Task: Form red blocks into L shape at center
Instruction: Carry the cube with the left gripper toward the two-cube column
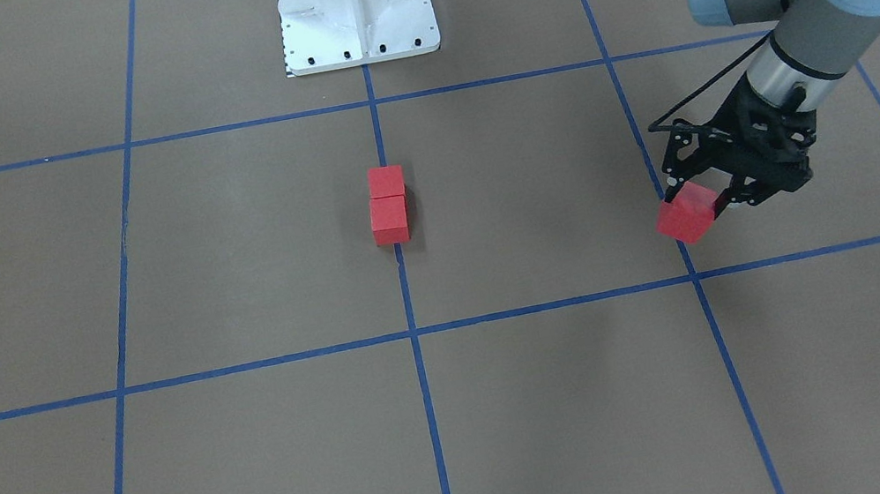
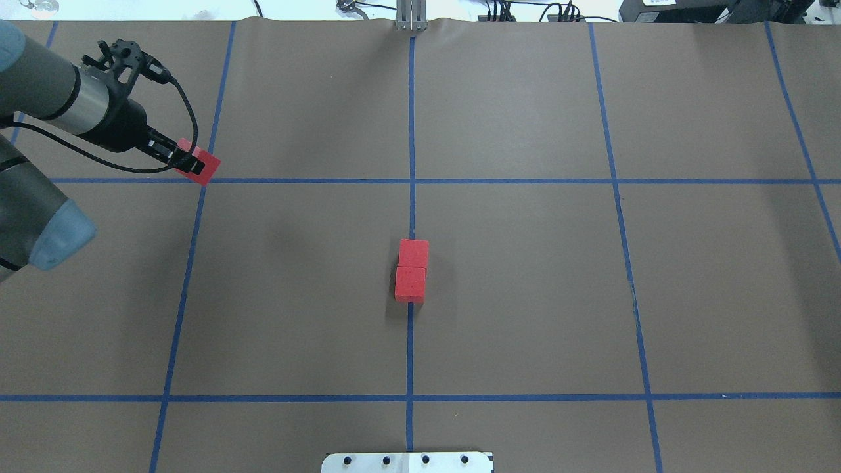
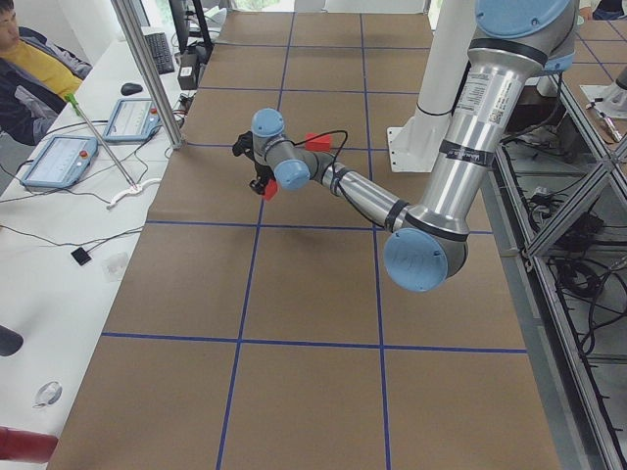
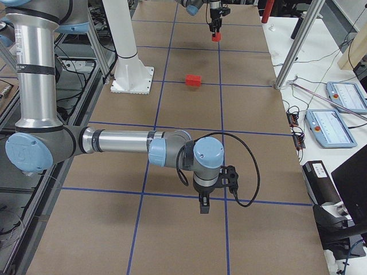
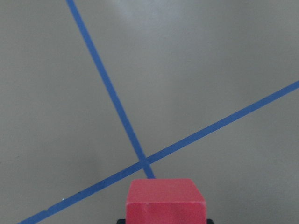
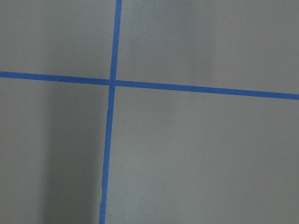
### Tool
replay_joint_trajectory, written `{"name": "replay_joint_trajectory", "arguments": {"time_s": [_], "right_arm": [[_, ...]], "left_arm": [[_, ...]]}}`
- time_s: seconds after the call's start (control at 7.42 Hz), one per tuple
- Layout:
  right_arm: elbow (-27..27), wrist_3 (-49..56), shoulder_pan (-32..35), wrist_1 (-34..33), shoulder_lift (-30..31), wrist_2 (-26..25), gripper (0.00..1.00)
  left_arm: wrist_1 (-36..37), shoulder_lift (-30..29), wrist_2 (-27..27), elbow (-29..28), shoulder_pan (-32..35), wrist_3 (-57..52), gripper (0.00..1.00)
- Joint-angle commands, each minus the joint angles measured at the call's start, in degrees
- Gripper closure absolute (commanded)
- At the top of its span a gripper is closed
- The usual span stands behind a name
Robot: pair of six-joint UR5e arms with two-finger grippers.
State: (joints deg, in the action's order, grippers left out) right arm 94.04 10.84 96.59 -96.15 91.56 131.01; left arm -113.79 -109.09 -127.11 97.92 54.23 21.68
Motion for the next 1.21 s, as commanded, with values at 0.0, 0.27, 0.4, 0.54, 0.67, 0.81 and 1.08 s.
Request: {"name": "replay_joint_trajectory", "arguments": {"time_s": [0.0,0.27,0.4,0.54,0.67,0.81,1.08], "right_arm": [[0.00,-0.03,0.00,0.00,-0.07,0.03,0.00],[-0.09,0.06,0.00,0.00,-0.07,-0.05,0.00],[-0.09,0.06,0.00,0.00,0.02,-0.05,0.00],[-0.09,0.06,0.00,0.00,0.11,0.03,0.00],[-0.09,0.06,0.00,0.00,0.20,-0.05,0.00],[-0.09,0.06,0.00,0.00,0.20,-0.05,0.00],[-0.09,0.06,0.00,0.00,0.29,-0.05,0.00]], "left_arm": [[0.06,-3.56,-3.90,-0.36,-1.76,-3.83,1.00],[0.06,-4.28,-13.57,-0.81,-1.67,-11.59,1.00],[0.06,-4.37,-13.25,-0.89,-1.67,-14.87,1.00],[0.06,-4.55,-10.81,-0.89,-1.76,-16.73,1.00],[0.14,-5.07,-8.00,-0.81,-3.32,-19.45,1.00],[0.23,-5.08,-7.02,-0.72,-5.25,-19.65,1.00],[0.76,-6.47,-3.78,-0.72,-7.90,-28.99,1.00]]}}
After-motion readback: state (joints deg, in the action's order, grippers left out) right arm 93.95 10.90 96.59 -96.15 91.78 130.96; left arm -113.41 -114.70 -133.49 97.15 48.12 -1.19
